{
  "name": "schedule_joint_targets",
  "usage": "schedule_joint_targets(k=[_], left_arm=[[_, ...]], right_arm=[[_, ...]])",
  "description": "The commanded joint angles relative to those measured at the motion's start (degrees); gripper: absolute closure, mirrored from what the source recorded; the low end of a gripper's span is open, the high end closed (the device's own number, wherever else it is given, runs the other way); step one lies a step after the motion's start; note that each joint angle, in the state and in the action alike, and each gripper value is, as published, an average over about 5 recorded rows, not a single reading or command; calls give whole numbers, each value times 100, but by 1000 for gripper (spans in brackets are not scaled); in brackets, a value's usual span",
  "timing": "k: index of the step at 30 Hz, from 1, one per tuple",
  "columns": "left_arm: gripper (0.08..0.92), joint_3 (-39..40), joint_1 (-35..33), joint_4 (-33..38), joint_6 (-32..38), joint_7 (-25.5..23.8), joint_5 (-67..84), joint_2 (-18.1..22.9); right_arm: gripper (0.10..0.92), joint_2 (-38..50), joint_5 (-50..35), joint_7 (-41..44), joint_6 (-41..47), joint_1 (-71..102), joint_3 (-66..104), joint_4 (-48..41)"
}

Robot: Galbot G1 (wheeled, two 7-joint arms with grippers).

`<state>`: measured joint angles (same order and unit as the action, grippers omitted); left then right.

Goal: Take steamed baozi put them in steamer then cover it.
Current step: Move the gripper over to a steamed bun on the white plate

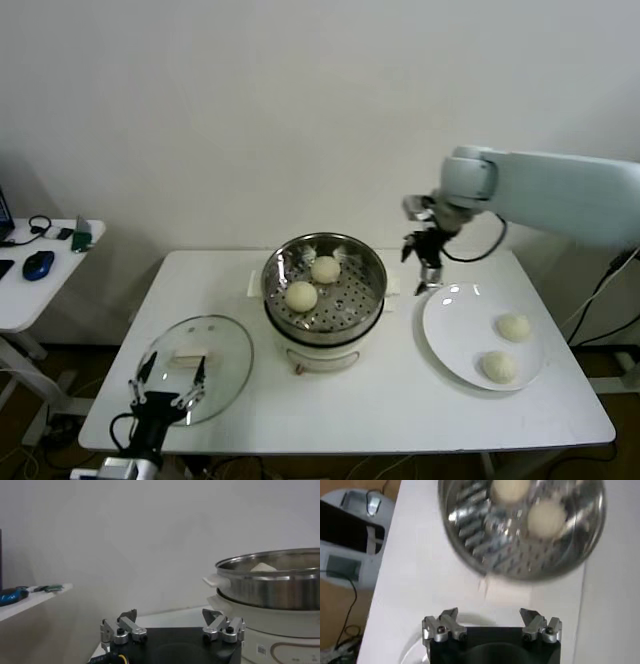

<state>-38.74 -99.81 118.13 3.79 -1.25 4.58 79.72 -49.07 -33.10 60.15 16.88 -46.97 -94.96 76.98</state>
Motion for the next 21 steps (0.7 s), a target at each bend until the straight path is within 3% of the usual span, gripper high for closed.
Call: schedule_joint_targets(k=[1,10,21], left_arm=[[177,-37,-48,47,-34,-1,-52,26],[177,-94,-137,45,-42,4,-100,87],[177,-104,-155,-40,-30,8,-137,149]], right_arm=[[203,2004,1722,142,-90,1063,582,495],[203,2251,2627,148,-213,2875,1822,-3],[203,1871,2915,146,-314,3534,2368,-619]])
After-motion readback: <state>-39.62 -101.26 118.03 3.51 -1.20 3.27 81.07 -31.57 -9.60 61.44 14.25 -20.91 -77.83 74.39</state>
